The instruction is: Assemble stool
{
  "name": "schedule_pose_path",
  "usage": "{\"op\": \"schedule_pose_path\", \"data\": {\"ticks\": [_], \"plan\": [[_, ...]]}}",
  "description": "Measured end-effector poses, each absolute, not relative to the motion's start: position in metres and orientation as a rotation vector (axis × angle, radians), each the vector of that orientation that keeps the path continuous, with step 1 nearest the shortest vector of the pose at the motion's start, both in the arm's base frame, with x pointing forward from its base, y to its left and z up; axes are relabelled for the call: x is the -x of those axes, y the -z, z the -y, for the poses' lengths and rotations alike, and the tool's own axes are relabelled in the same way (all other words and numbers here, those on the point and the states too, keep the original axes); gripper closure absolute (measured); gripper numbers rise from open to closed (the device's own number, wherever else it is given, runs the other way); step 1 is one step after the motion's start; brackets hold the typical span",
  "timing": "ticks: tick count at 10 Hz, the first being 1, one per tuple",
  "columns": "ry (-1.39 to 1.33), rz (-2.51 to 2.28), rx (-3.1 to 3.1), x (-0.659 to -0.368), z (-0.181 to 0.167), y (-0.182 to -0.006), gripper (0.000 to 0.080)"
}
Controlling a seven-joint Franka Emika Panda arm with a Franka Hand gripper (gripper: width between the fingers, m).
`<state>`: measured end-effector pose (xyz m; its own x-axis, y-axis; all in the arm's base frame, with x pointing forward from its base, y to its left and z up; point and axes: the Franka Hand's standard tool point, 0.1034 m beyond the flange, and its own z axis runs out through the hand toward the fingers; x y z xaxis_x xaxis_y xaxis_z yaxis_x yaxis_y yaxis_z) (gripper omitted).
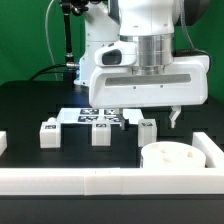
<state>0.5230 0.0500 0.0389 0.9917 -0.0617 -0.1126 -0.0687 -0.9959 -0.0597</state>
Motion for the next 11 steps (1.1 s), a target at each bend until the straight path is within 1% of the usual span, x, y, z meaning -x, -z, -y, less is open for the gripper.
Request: {"op": "schedule_pose_path", "data": {"ticks": [1,2,4,5,8,10,11], "plan": [[-0.354,-0.159,3.058,-0.519,-0.051,-0.04,0.0151],[-0.502,-0.171,3.039,-0.523,-0.052,-0.04,0.0151],[-0.733,-0.167,2.986,-0.519,-0.057,-0.04,0.0151],[-0.832,-0.159,2.96,-0.519,-0.058,-0.035,0.0151],[-1.135,-0.125,2.85,-0.503,-0.057,-0.022,0.0151],[-1.337,-0.111,2.763,-0.495,-0.057,-0.016,0.0151],[-1.389,-0.107,2.738,-0.495,-0.056,-0.014,0.0151]]}}
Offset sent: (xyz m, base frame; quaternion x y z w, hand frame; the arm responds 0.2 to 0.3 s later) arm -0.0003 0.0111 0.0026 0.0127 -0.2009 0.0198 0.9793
